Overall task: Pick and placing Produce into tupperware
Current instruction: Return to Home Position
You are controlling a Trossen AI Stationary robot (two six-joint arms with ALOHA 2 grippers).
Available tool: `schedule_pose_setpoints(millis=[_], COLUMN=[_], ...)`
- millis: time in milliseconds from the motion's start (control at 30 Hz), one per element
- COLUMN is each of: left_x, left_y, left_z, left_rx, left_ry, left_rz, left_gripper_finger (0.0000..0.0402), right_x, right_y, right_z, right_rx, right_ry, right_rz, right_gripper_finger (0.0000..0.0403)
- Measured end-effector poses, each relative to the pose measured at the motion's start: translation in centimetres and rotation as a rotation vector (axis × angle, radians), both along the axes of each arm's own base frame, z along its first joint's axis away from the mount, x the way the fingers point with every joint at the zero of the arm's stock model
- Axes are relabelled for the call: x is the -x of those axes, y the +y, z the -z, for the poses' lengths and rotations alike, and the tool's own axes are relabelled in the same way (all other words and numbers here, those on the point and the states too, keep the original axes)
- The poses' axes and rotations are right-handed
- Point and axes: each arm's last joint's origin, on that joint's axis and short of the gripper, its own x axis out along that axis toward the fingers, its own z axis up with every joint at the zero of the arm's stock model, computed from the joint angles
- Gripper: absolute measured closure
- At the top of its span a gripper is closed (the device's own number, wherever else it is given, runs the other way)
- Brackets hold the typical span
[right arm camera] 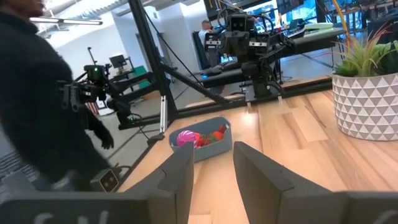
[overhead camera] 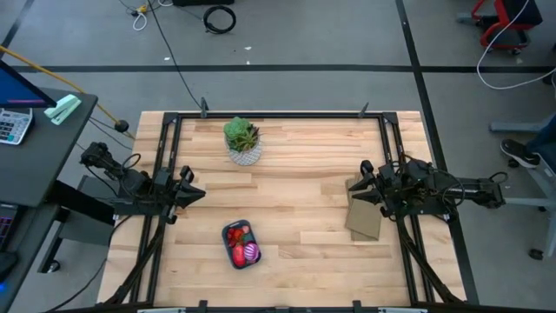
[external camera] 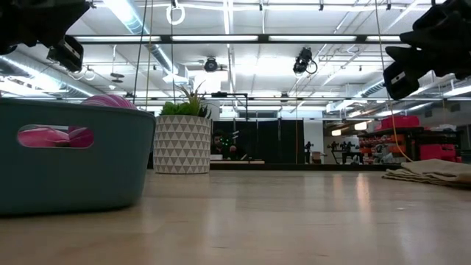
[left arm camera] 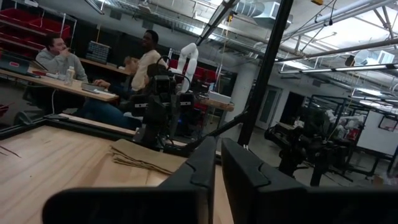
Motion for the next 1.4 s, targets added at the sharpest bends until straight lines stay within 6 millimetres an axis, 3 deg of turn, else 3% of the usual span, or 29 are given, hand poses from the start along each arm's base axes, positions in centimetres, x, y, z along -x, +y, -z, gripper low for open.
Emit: schedule_pose_setpoints(millis=[1400], left_x=[0.00], left_y=[0.00], left_z=[0.01], left_rx=[0.000], left_ry=[0.000], left_rz=[0.000], left_gripper_finger=[0.0368], right_x=[0.02], right_y=[0.00], right_z=[-0.09], right_rx=[0.000], right_ry=[-0.004], right_rz=[0.000], right_gripper_finger=[0.0280])
